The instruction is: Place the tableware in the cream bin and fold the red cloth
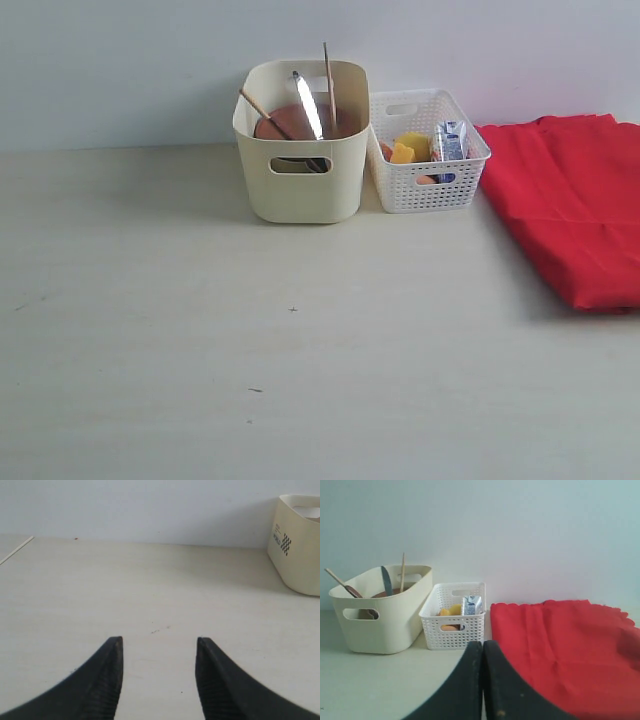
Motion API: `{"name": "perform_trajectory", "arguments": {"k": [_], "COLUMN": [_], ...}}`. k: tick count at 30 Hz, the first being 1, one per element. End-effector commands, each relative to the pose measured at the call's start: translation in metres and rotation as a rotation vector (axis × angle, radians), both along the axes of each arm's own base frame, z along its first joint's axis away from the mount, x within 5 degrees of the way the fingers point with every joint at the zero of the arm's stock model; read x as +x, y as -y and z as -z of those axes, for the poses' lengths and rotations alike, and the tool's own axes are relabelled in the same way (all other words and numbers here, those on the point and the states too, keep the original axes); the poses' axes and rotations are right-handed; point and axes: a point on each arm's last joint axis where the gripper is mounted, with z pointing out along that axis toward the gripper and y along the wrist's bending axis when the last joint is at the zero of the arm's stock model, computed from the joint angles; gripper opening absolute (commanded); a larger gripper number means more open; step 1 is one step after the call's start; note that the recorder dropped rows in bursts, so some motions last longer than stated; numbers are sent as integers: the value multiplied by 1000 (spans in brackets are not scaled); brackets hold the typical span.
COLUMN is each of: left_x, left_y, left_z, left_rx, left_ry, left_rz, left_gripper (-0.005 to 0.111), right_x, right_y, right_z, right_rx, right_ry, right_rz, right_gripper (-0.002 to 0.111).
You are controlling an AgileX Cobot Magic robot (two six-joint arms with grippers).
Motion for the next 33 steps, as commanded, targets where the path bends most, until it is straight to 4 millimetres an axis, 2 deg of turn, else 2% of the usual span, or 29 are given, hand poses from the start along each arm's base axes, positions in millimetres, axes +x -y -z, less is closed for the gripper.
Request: {"name": "perform_trajectory", "arguments": {"k": [1,9,20,23,33], "left_x": [0,0,0,0,0], "left_y": [0,0,0,0,0], "left_z": [0,0,0,0,0], "left_rx": [-5,-5,-5,-5,-5], "left_ry": [7,7,7,7,7], "left_rz": [-3,-3,-3,-3,-3], "left_gripper": [45,45,45,45,45], "right_x": [2,4,3,3,1], "right_y": [7,11,13,8,8], "right_z": [13,34,40,40,41], "right_rx": [-15,-26,-11,-50,-42], "right_ry": [-30,-69,-139,-138,-138], "right_rz": [77,115,137,52,55], "right_gripper": [0,0,0,0,0]}}
